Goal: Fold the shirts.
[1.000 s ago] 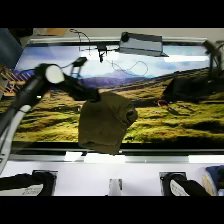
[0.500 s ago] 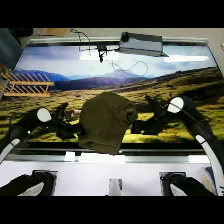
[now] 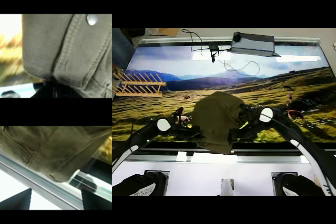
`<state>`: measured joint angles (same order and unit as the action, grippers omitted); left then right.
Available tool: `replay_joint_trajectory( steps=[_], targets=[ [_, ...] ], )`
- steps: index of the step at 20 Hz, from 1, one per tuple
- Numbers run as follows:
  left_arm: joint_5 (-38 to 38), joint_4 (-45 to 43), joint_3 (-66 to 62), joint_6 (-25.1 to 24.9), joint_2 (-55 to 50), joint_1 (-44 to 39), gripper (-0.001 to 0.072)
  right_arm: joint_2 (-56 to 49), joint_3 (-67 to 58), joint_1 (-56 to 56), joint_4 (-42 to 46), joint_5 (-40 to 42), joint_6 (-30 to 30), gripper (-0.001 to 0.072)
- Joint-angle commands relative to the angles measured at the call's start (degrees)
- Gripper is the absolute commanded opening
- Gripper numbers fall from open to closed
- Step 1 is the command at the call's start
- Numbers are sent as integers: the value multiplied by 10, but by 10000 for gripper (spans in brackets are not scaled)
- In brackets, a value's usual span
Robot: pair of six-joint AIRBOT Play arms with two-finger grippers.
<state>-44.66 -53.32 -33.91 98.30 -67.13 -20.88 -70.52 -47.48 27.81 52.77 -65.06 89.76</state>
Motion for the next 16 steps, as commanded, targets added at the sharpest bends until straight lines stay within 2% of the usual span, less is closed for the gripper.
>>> replay_joint_trajectory(
  steps=[1,4,8,10,11,12,13,14,16],
  targets=[
    [31,4,2,-6,0,-2,45,-40,1,31,-48,43,2,687],
    [31,4,2,-16,4,-2,43,-71,1,32,-72,58,2,687],
    [31,4,2,-33,12,-3,43,-102,1,32,-146,83,-8,672],
    [31,4,2,-40,20,-3,43,-113,1,32,-147,107,-8,633],
    [31,4,2,-47,25,-3,43,-113,1,32,-146,125,-9,528],
    [33,4,1,-65,31,-3,43,-113,0,32,-146,134,-8,377],
    [29,4,-5,-106,39,-3,43,-112,-3,30,-147,137,-9,142],
    [18,4,-17,-132,46,-2,43,-110,-10,26,-146,132,-13,60],
    [5,4,-63,-153,59,-2,43,-100,-41,10,-140,91,-66,59]
  ],
)
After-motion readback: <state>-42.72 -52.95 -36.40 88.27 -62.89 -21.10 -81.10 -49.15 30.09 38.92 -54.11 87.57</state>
